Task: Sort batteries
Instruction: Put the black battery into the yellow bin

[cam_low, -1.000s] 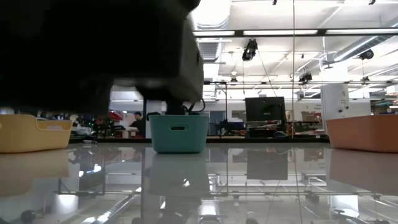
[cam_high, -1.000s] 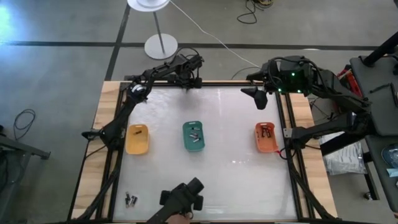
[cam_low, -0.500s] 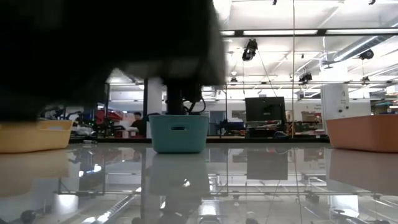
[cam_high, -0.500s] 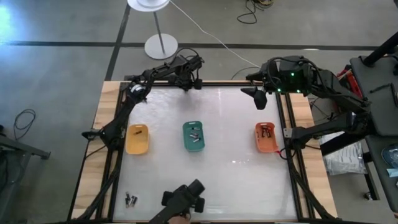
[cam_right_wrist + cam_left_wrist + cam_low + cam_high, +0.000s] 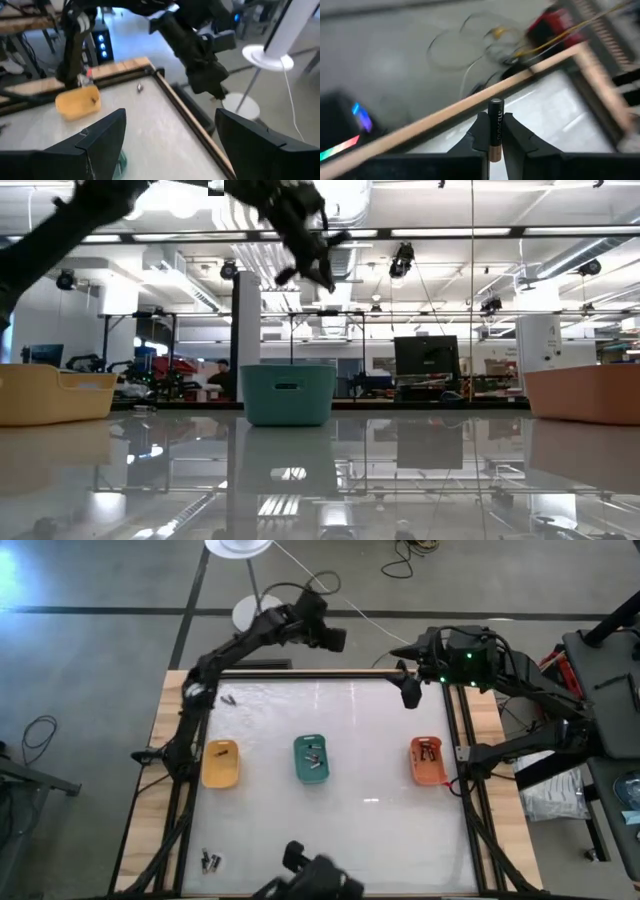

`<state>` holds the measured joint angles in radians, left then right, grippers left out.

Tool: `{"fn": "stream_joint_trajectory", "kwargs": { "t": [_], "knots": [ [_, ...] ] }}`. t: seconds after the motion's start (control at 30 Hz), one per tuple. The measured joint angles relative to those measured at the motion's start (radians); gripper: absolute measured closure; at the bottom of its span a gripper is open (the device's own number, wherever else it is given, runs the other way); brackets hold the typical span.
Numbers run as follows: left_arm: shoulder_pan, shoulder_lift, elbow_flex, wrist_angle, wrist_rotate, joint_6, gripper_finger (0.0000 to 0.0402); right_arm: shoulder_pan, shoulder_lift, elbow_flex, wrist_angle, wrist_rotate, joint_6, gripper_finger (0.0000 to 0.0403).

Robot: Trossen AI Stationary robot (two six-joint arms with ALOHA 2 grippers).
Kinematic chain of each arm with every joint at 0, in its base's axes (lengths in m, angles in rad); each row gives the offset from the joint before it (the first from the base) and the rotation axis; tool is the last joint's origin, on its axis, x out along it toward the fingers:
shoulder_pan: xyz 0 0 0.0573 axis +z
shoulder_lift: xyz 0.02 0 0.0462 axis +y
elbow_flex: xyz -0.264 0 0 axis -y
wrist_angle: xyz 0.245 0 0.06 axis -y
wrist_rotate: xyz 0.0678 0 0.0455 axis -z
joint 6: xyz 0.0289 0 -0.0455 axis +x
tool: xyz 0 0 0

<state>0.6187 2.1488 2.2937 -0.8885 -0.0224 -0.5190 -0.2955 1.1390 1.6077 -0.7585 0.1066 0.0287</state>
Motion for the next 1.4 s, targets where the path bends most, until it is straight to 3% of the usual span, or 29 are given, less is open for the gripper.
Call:
{"fn": "stream_joint_trajectory", "kwargs": {
  "t": [0.23, 0.37, 0.6, 0.77, 0.93, 1.1, 1.4],
  "knots": [
    [-0.095, -0.213, -0.008, 0.087, 0.025, 0.166, 0.0395, 0.000, 0.060, 0.000, 0.108, -0.001, -0.021, 0.0125],
    [-0.149, -0.290, -0.038, 0.070, 0.128, 0.270, 0.0396, 0.000, 0.088, 0.000, 0.129, -0.009, -0.022, 0.0135],
    [-0.280, -0.410, -0.057, -0.372, 0.171, 0.350, 0.0396, 0.000, 0.083, 0.000, 0.125, -0.010, -0.052, 0.0149],
    [-0.397, -0.468, -0.132, -0.684, 0.182, 0.259, 0.0396, 0.000, 0.081, 0.000, 0.129, -0.010, -0.101, 0.0155],
    [-0.476, -0.568, -0.380, -0.646, 0.174, 0.092, 0.0396, 0.000, 0.088, 0.000, 0.128, -0.009, -0.119, 0.0153],
    [-0.512, -0.699, -0.683, -0.665, 0.083, -0.022, 0.0396, 0.000, 0.088, 0.000, 0.102, -0.010, -0.118, 0.0142],
    [-0.488, -0.885, -1.155, -0.638, 0.128, -0.160, 0.0396, 0.000, 0.084, 0.000, 0.020, -0.009, -0.078, 0.0131]
  ]
}}
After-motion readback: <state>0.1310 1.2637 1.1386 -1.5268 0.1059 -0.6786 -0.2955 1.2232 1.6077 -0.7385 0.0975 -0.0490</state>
